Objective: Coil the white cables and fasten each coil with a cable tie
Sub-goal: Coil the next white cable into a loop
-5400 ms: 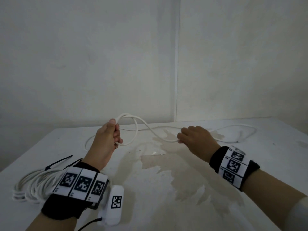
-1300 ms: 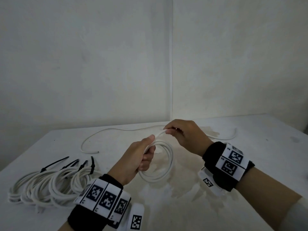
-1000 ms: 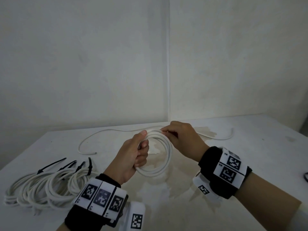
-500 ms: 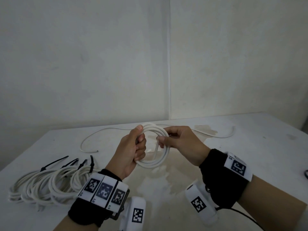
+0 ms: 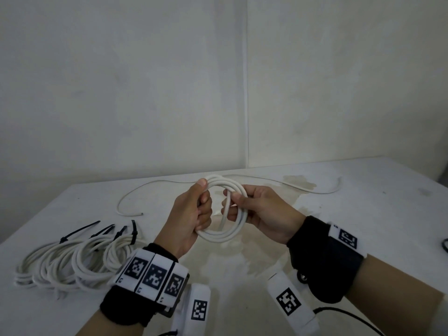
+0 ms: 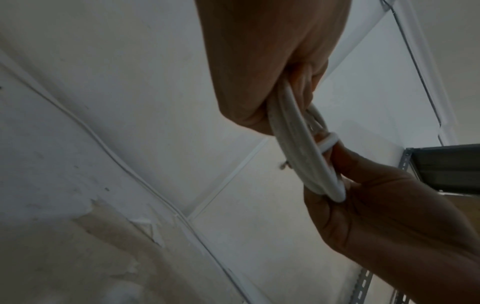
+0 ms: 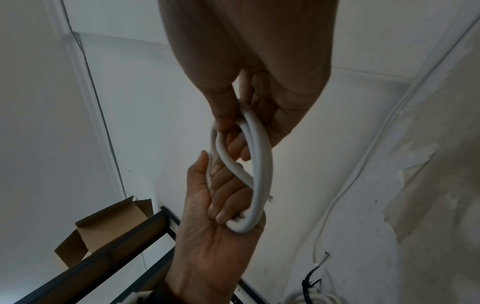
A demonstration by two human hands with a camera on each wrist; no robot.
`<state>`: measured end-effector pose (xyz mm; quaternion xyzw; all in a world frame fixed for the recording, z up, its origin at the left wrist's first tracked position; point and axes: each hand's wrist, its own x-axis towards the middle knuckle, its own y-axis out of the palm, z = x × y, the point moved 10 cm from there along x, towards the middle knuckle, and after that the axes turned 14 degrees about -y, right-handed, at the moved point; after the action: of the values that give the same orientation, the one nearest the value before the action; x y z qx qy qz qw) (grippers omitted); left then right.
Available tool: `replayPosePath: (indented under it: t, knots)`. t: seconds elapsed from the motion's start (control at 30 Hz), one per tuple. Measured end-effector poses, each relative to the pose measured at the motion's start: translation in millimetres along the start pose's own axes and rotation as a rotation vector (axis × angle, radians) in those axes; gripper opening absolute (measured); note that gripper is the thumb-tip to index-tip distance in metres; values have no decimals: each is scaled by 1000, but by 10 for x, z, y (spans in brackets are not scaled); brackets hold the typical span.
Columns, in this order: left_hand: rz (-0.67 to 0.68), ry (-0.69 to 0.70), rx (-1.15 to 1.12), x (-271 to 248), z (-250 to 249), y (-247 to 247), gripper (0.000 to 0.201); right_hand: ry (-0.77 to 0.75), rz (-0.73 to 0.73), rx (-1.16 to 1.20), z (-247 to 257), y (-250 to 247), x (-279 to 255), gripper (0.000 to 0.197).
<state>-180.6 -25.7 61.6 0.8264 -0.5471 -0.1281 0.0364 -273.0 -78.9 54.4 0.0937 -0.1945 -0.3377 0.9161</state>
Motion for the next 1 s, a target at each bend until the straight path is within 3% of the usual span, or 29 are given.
replayPosePath:
  t: [0.13,0.27,0.43,0.6,0.73,0.8,0.93,1.0]
  knots:
    - [1,4,-40,-2,-7,2,43,-6,2,111,29,98,8,13]
    - [-11,36,17,-14,-59,11,42,40,88,68,36,108,-38,4]
    - [-35,37,22,-14,-31,13,41,-88,160,-523,162,9,-46,26]
    - [-30,39,11,-7,-76,-8,41,-94,121,-332,207,-19,-19,16]
    - [-42,36,33,2,-46,-25,41,-214,48,-304,290,-33,32,15]
    - [-100,84,178,6,-45,-67,42,-274,18,-389,338,-47,42,16]
    - [-234,326,655,-59,-125,-105,40,-312,25,-541,352,-70,41,16]
    - [-251,346,765,-50,-106,-132,39,-300,34,-562,310,-78,31,18]
